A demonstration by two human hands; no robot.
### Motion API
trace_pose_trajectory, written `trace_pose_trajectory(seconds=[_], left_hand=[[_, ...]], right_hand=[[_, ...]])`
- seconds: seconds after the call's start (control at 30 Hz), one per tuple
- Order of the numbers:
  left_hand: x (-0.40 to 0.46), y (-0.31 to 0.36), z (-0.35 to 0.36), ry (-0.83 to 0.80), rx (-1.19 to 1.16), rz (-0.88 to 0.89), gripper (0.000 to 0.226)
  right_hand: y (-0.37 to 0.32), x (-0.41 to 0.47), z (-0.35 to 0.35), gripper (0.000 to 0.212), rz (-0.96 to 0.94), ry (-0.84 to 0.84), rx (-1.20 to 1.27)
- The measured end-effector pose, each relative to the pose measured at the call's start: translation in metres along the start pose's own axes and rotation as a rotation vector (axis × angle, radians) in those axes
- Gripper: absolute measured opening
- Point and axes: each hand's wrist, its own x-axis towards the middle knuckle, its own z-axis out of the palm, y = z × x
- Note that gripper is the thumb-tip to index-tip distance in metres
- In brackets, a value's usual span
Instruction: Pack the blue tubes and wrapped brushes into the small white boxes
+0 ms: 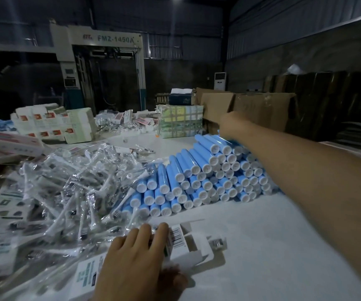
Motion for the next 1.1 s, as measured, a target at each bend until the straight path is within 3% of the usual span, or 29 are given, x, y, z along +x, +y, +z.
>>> trace_pose_trajectory(seconds=[0.23,0.43,0.6,0.67,0.73,0.8,0.97,1.1], left_hand=[[0.001,0.001,0.003,-0.026,0.026,-0.005,0.086],[0.002,0.004,-0.002,-0.051,0.023,-0.026,0.087],[0.001,0.006,-0.01,-0.051,0.038,-0.055,0.092],[0.002,0.006,-0.013,-0.044,0.044,-0.038,0.093],[0.001,0.008,-0.015,-0.037,0.049,-0.034,0.09],[-0.001,0.009,-0.015,-0.028,0.037,-0.042,0.087],[-0.005,0.01,-0.017,-0.043,0.033,-0.14,0.093],[-0.011,0.011,-0.017,-0.013,0.037,-0.21,0.094]], right_hand=[[-0.011,0.008,-0.004,0.02,0.034,-0.125,-0.079],[-0.005,0.006,-0.006,0.016,0.043,-0.067,-0.028],[-0.001,-0.041,-0.031,0.024,0.021,0.253,0.429],[-0.002,-0.076,-0.032,0.045,-0.067,0.32,0.753],[-0.006,-0.121,-0.02,0.083,-0.123,0.308,1.154],[-0.012,-0.163,0.002,0.097,-0.104,0.278,1.461],[-0.04,-0.216,0.054,0.076,0.113,0.388,1.748],[-0.052,-0.222,0.066,0.071,0.19,0.451,1.81]])
